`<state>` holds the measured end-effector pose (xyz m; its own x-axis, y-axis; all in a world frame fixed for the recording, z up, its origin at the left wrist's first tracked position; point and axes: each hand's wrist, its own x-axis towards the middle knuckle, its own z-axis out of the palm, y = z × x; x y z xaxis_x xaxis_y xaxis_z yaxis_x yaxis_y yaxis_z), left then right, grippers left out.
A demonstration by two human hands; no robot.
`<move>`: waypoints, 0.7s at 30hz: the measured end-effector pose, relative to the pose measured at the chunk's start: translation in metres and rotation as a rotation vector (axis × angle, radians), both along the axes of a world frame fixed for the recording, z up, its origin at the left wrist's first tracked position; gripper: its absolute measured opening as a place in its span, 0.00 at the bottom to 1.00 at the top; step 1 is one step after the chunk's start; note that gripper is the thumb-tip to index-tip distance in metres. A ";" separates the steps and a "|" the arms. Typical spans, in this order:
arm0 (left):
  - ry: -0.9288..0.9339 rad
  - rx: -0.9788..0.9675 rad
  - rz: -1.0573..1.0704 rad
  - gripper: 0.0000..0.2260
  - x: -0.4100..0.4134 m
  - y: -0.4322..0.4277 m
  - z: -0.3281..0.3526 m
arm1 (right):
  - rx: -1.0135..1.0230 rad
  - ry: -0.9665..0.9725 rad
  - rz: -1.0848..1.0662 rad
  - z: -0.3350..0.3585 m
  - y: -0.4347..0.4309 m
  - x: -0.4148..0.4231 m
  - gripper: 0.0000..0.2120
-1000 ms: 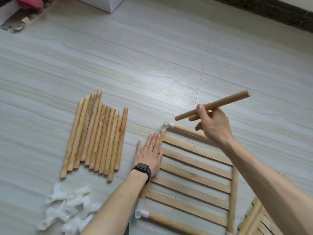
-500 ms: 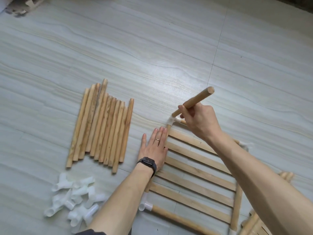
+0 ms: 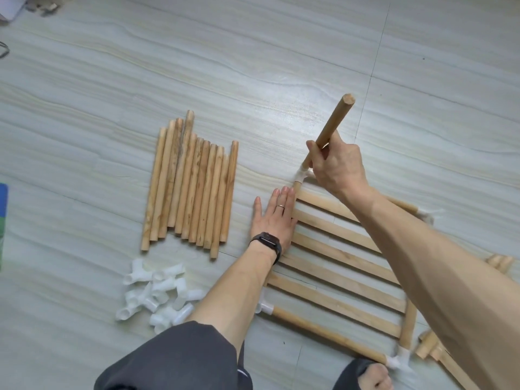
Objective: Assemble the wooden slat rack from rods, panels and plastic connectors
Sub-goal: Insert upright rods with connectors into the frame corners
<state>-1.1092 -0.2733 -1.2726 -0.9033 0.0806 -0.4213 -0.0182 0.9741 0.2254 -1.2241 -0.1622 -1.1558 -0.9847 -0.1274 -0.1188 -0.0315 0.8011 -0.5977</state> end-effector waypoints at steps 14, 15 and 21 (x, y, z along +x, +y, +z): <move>0.168 -0.330 0.334 0.22 0.006 -0.115 0.027 | 0.277 -0.184 0.001 -0.072 0.021 0.095 0.31; 0.149 -0.321 0.330 0.22 0.005 -0.118 0.028 | 0.373 -0.233 0.045 -0.085 0.024 0.112 0.34; -0.007 -0.329 0.246 0.21 -0.002 -0.119 0.036 | 0.497 -0.314 0.140 -0.124 0.030 0.150 0.34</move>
